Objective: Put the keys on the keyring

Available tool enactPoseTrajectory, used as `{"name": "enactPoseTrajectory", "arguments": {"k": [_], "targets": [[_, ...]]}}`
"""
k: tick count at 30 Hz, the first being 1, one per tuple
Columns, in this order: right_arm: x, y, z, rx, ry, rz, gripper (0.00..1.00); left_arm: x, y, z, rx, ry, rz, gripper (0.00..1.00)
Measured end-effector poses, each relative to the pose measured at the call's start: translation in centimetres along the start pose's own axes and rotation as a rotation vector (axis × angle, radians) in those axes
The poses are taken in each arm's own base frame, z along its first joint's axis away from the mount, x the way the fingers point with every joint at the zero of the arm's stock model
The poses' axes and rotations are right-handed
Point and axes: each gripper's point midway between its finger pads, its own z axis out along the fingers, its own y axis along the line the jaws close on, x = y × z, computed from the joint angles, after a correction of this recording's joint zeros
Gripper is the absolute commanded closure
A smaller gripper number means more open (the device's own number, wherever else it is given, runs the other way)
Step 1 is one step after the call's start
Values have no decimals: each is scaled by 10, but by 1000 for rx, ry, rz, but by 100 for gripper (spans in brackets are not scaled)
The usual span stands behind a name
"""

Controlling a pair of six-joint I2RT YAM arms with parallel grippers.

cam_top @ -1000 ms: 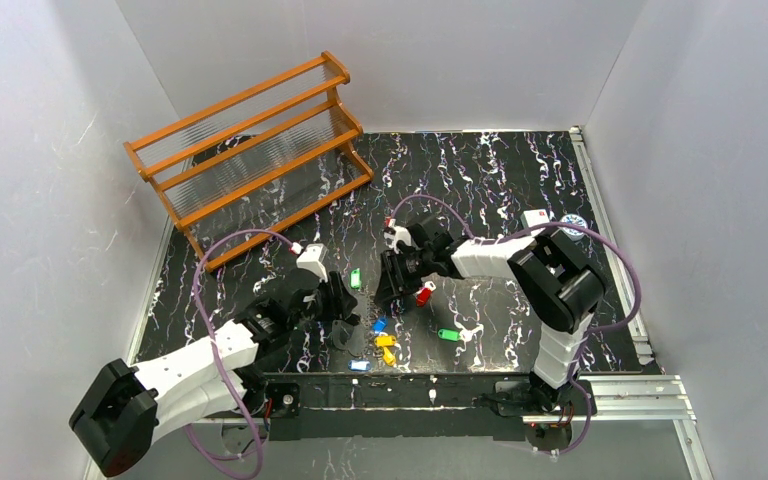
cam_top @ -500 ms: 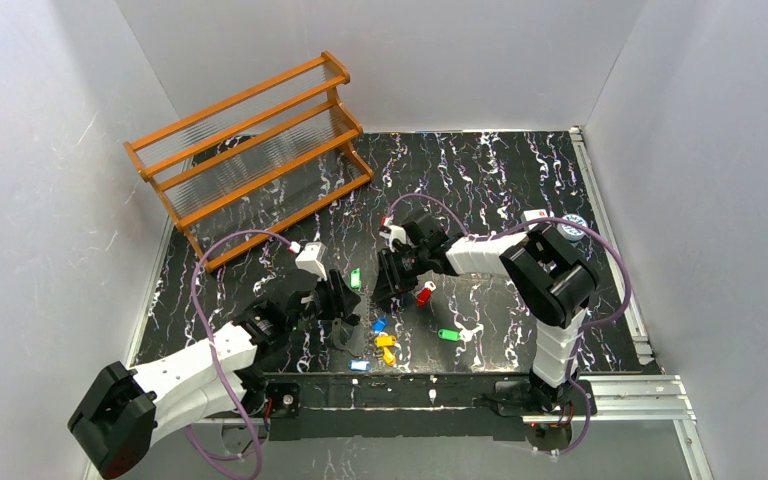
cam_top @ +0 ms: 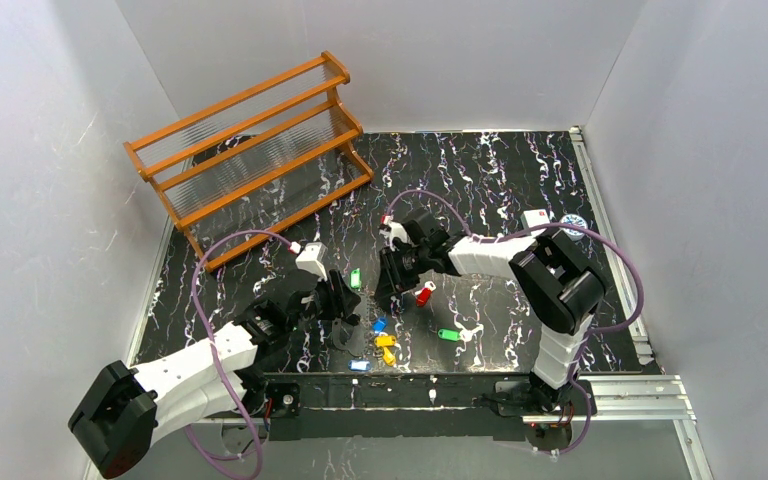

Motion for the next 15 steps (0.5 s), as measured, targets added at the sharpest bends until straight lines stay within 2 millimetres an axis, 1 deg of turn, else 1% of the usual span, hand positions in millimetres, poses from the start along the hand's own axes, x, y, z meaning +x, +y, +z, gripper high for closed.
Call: {"name": "enactPoseTrajectory", "arguments": {"k": [3, 8, 10, 15], "targets": [[4, 5, 2, -3, 17, -8, 70, 1, 1, 0, -1, 2, 0, 55], [3, 13, 6, -13, 26, -31, 68, 1, 1, 0, -1, 3, 0, 55], [4, 14, 7, -14, 30, -34, 66, 1, 1, 0, -2, 4, 0, 55], [6, 12, 10, -2, 38, -37, 66, 2, 1, 0, -2, 5, 0, 55]]}}
